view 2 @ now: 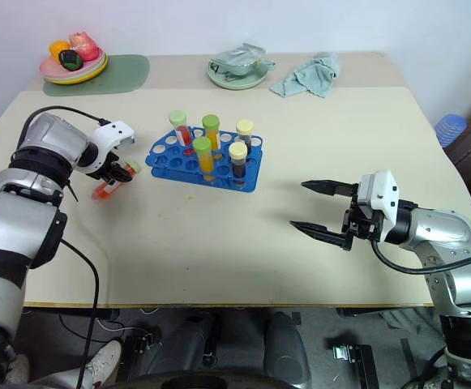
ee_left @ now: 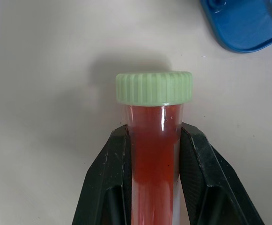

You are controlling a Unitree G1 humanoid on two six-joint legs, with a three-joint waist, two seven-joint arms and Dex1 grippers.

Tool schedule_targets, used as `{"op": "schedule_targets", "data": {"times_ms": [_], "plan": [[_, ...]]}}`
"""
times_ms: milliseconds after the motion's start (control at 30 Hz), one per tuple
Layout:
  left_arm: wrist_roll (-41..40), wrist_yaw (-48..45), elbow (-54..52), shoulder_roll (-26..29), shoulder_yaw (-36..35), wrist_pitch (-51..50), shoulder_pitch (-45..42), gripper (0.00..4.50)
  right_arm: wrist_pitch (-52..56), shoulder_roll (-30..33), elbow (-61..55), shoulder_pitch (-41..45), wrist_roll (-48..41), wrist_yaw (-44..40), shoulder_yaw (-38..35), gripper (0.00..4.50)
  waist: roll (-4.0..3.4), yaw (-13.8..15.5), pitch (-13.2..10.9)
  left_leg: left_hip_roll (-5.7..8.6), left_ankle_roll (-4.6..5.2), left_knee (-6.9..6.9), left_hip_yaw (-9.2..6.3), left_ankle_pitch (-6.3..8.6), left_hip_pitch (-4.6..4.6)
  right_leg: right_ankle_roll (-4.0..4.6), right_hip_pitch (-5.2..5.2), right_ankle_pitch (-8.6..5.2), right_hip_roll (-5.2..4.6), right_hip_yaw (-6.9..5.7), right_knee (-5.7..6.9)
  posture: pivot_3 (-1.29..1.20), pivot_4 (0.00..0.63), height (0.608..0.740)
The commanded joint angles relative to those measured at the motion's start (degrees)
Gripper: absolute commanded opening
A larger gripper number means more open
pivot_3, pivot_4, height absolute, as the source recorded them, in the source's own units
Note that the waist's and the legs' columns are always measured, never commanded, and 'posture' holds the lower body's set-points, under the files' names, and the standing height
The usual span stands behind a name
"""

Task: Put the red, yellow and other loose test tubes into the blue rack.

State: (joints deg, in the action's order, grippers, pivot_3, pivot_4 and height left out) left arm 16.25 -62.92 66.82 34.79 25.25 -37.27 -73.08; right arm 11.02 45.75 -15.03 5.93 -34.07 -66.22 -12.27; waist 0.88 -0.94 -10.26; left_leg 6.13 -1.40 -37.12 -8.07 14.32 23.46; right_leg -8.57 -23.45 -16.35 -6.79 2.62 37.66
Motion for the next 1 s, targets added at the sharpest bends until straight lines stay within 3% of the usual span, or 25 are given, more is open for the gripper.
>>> {"op": "schedule_targets", "data": {"times_ms": [33, 167, 267, 367, 467, 567, 700, 800, 1000], "plan": [[-1.24, -0.27, -4.55, 2.17, -3.47, -3.0, -0.74, 0.79, 0.07, 0.19, -1.08, 0.92, -0.94, -0.14, -1.02, 3.83, 0.03, 0.0, -0.02, 0.0, 0.0, 0.0, 0.0, 0.0, 0.0, 0.0, 0.0, 0.0, 0.0, 0.0, 0.0, 0.0, 0.15, 0.74], [-6.28, -0.48, -15.32, 4.61, -10.5, -9.57, 0.34, 0.79, 0.13, 0.19, -0.73, 1.17, -0.98, -0.5, -1.15, 3.83, 0.18, -0.08, -0.11, -0.06, -0.04, 0.0, -0.01, -0.02, 0.0, 0.0, -0.05, 0.0, 0.0, 0.0, 0.08, 0.0, 0.15, 0.74], [-15.52, 5.13, -35.0, 5.19, -26.52, -14.44, 5.46, 0.79, 0.0, 0.18, -0.04, 1.49, -0.88, -0.93, -1.19, 3.83, 0.21, -0.13, -0.13, -0.1, -0.05, 0.0, -0.02, -0.03, 0.01, 0.0, -0.1, 0.0, -0.02, 0.01, 0.16, 0.0, 0.15, 0.74], [-23.94, 12.82, -53.19, 0.63, -43.04, -20.64, 11.9, 0.79, -0.43, 0.06, 0.83, 1.55, -0.73, -1.52, -1.25, 3.83, 0.21, -0.16, -0.13, -0.11, -0.24, -0.03, -0.01, -0.13, 0.04, 0.0, -0.19, 0.0, -0.07, 0.03, 0.26, 0.0, 0.15, 0.74], [-29.46, 18.91, -73.53, -6.34, -50.93, -21.5, 21.15, 0.79, -0.61, -0.16, 2.23, 2.14, -0.78, -1.95, -1.26, 3.83, 0.15, -0.14, -0.09, -0.12, -0.26, -0.04, 0.03, -0.14, 0.02, 0.01, -0.21, 0.0, -0.08, 0.03, 0.29, 0.0, 0.15, 0.74], [-36.06, 23.13, -85.87, -15.29, -53.44, -22.2, 29.11, 0.79, -1.05, -0.58, 4.58, 3.36, -0.48, -2.56, -0.78, 3.83, 0.16, 0.25, -0.08, -0.12, -0.26, -0.07, 0.06, -0.14, 0.0, 0.02, -0.15, 0.01, -0.08, 0.04, 0.27, 0.0, 0.15, 0.74], [-31.41, 29.54, -90.29, -23.89, -45.87, -2.3, 40.93, 0.79, -2.09, -1.88, 7.05, 4.09, 0.3, -3.01, 0.26, 3.83, 0.23, 0.55, -0.06, -0.09, -0.26, -0.17, 0.06, -0.14, -0.03, 0.03, -0.02, 0.01, -0.09, 0.03, 0.2, 0.0, 0.15, 0.74], [-29.76, 32.13, -88.01, -26.58, -42.36, 7.2, 46.03, 0.79, -2.45, -2.11, 6.99, 3.16, 0.55, -3.21, -0.13, 3.83, 0.23, 0.55, -0.06, -0.09, -0.26, -0.14, 0.09, -0.13, -0.04, 0.03, -0.03, 0.02, -0.09, 0.03, 0.16, 0.0, 0.15, 0.74], [-25.46, 33.28, -79.95, -25.85, -37.18, 27.96, 52.14, 0.79, -1.93, -1.63, 4.39, 0.51, 0.0, -2.19, -2.02, 3.83, 0.2, 0.6, -0.04, -0.09, -0.22, -0.09, 0.12, -0.11, -0.07, 0.04, -0.01, 0.02, -0.09, 0.04, 0.11, 0.0, 0.15, 0.74]]}}
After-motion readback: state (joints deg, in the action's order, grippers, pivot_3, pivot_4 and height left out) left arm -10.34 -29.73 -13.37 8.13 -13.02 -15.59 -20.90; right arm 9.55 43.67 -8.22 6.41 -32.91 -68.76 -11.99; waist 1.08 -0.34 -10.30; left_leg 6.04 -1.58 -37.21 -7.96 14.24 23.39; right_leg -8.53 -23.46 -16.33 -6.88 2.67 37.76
